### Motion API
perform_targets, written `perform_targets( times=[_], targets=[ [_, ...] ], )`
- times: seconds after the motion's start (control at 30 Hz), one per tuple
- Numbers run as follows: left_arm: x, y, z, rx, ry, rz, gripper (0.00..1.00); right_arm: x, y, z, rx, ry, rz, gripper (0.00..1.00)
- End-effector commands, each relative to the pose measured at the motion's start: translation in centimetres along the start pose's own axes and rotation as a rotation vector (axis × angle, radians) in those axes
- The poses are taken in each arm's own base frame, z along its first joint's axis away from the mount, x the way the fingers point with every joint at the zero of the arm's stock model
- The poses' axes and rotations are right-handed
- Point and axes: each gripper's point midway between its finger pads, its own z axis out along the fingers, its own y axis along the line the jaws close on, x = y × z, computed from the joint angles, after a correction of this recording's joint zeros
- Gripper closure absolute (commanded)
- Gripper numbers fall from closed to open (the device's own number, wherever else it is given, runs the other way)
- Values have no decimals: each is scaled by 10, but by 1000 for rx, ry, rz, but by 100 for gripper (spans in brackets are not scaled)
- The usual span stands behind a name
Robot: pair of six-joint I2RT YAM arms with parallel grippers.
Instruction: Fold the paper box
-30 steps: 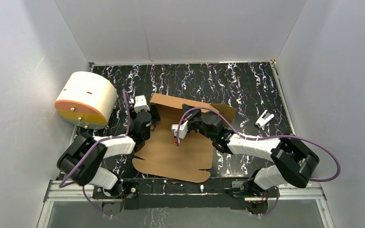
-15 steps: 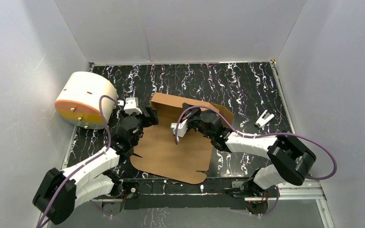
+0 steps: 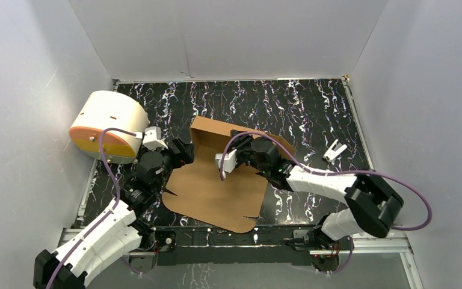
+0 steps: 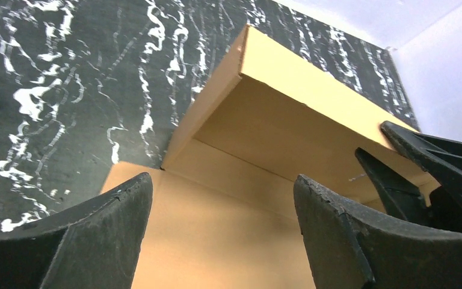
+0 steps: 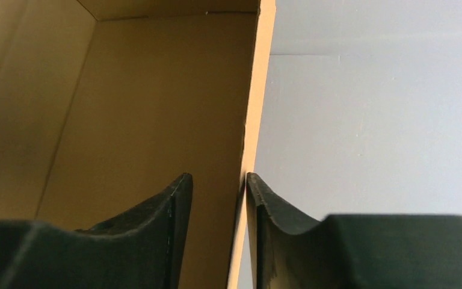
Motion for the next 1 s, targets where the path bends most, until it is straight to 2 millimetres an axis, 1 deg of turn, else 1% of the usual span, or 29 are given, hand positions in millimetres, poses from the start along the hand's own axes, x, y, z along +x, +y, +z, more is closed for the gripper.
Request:
perform_targets(
  times=[0.0, 0.07, 0.1, 0.17, 0.3, 0.37, 0.43, 0.53, 0.63, 0.73, 0.77, 0.83, 0.97],
  targets=[
    [-4, -26, -15, 97, 84, -78, 16, -3, -8, -25, -26, 18, 202, 48],
    [-2, -39, -20, 153, 125, -101, 16, -8, -14, -36, -21, 8, 287, 37],
    [0, -44, -21, 175, 144, -114, 16, -12, -17, -42, -18, -7, 331, 32],
    [6, -54, -23, 214, 188, -139, 16, -18, -23, -54, -5, -32, 400, 28],
    [17, -75, -27, 296, 282, -196, 17, -22, -37, -80, 44, -40, 549, 24],
    [20, -84, -29, 332, 317, -222, 17, -19, -45, -93, 91, -22, 640, 23],
    [20, -94, -32, 369, 335, -247, 17, -11, -51, -106, 153, 17, 728, 22],
    [21, -108, -34, 412, 349, -277, 18, 11, -57, -128, 286, 121, 899, 21],
    [25, -122, -35, 447, 358, -295, 18, 27, -49, -145, 352, 205, 1010, 20],
    [38, -140, -33, 477, 373, -294, 18, 42, -33, -156, 381, 293, 1096, 20],
    [44, -149, -35, 490, 383, -285, 18, 46, -25, -160, 379, 328, 1116, 21],
    [49, -160, -32, 487, 368, -267, 18, 54, -12, -167, 388, 375, 1166, 23],
    [56, -181, -27, 493, 342, -238, 18, 70, 3, -183, 484, 422, 1257, 29]
  ],
)
